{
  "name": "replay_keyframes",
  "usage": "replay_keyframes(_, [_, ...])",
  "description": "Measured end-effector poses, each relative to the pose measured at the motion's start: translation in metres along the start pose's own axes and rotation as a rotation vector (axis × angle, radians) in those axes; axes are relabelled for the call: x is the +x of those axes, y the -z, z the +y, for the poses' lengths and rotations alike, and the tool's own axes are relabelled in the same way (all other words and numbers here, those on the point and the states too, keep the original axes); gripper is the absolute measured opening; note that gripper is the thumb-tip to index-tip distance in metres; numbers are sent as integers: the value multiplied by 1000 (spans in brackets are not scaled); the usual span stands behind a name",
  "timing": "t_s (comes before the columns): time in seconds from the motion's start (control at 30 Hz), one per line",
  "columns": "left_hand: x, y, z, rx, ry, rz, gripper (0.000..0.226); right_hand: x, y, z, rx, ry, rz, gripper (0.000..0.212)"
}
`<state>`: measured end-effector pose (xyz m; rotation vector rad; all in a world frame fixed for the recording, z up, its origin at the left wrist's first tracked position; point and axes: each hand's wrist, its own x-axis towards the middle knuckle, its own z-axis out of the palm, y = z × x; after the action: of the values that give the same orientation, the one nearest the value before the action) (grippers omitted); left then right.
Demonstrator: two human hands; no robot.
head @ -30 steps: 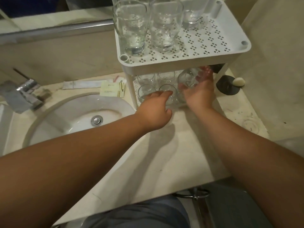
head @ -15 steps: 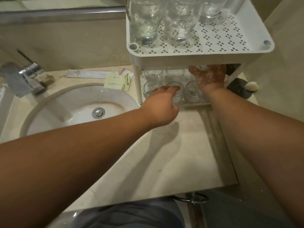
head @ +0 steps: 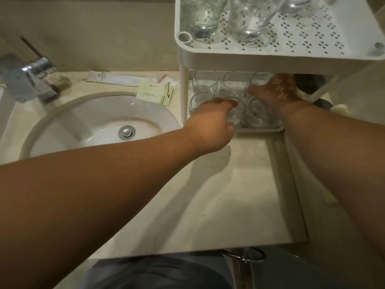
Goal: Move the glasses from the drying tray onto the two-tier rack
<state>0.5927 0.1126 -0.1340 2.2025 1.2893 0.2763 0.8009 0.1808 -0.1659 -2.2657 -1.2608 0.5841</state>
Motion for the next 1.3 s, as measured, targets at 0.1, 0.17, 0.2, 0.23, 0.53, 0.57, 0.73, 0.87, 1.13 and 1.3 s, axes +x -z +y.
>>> replay_keyframes(0.1, [0, -2, -1, -3, -3, 3, 56, 3, -1, 7, -6, -12, -20, 86])
replay_keyframes(0.17, [1, -2, -2, -3, -4, 4, 56, 3, -4, 9, -1, -8, -12, 86])
replay_keyframes(0.2, [2, -2, -2, -2, -3, 2, 57, 5, -6, 11, 7, -18, -15, 86])
replay_keyframes(0.23, [3, -3, -3, 0, -3, -1, 57, 5, -6, 10, 8, -29, -11, 87])
replay_keyframes(0.53, [-1, -5, -8, -15, 5, 18, 56, 1, -4, 9, -21, 14, -46, 92])
replay_keyframes(0.57, [-2, -4, -9, -19, 2, 23, 56, -1, -3, 6, -12, 4, -28, 90])
replay_keyframes(0.73, [-13, 3, -11, -104, -46, 180, 45, -24, -4, -8, -188, 98, 124, 82])
replay_keyframes(0.87, [-30, 14, -26, -206, -74, 339, 33, -49, -8, -23, -309, 352, 142, 77])
replay_keyframes(1.13, [-46, 28, -80, -421, 113, 531, 15, -70, -32, -72, -345, 369, -48, 68])
replay_keyframes(1.3, [-17, 35, -113, -456, 275, 493, 18, -62, -47, -92, -286, 330, -135, 76])
